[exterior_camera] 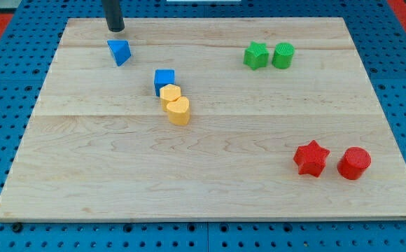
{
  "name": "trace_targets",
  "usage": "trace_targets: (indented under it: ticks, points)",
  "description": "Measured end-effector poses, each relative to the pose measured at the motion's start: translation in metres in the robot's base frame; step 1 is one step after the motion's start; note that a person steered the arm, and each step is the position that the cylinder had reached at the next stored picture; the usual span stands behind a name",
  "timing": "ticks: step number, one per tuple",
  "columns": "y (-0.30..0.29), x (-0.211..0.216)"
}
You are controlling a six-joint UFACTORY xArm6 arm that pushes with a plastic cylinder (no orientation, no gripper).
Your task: Separate the blue blocks from yellow blocks
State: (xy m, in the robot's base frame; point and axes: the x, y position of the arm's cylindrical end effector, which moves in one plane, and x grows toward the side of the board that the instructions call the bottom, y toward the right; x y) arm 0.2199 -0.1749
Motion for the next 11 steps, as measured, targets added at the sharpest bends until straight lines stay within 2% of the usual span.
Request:
trace_targets:
  ticks: [1,3,4,5,6,7,8,9,10,11]
  points:
    - [0.000,0.000]
    - [0.040,0.059]
    - [0.023,0.046]
    - [0.004,0.054]
    - [0.021,0.093]
    - [0.023,0.105]
    - [-0.011,0.094]
    - [0.024,0.132]
    - [0.075,0.151]
    - [0.062,0.132]
